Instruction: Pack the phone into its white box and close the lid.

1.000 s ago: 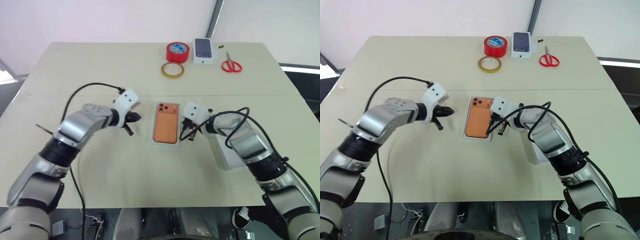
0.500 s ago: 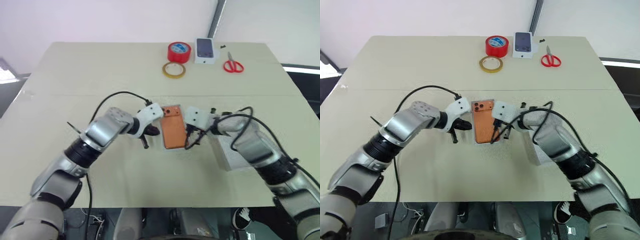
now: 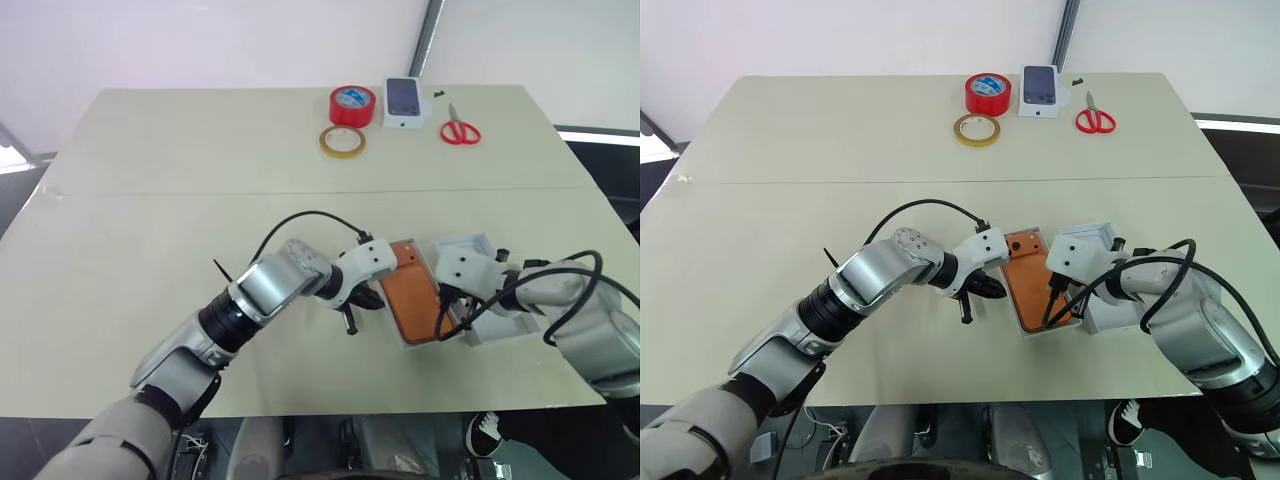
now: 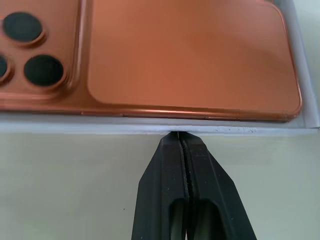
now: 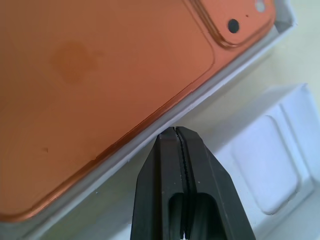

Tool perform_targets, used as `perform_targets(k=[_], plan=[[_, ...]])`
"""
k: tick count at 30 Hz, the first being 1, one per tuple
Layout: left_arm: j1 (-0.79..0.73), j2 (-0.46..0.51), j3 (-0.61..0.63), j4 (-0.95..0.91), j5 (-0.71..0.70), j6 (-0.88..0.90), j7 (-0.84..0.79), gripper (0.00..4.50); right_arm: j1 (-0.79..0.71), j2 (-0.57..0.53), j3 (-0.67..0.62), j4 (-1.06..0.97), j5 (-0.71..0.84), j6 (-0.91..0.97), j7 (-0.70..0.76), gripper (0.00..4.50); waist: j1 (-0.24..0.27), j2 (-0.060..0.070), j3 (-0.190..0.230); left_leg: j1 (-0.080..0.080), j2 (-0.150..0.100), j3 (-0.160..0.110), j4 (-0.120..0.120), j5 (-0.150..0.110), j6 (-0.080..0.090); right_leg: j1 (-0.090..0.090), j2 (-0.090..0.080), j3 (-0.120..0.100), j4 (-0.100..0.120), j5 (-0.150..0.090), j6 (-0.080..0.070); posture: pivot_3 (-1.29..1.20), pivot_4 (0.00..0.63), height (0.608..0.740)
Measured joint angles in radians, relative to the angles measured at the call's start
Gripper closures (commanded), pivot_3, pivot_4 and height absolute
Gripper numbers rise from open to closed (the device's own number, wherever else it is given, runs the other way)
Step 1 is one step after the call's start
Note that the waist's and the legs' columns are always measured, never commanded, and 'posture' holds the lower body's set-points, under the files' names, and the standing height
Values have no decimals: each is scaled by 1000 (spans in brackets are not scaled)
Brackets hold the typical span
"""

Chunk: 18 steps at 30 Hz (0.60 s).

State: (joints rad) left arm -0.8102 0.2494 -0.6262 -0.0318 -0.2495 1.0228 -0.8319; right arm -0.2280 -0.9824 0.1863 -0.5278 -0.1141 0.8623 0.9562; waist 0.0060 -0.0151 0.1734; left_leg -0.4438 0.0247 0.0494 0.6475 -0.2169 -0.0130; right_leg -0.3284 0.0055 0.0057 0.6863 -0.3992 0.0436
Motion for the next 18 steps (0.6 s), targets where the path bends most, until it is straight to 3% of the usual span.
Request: perform_targets(k=[18], plan=[[-10,23,53,-2,-1,-3,1,4454,4,-19,-9,33,49,-47,22,4500,-1,0,0,1,0,0,0,0,0,0,0,0,0,0,0,0,150,740]])
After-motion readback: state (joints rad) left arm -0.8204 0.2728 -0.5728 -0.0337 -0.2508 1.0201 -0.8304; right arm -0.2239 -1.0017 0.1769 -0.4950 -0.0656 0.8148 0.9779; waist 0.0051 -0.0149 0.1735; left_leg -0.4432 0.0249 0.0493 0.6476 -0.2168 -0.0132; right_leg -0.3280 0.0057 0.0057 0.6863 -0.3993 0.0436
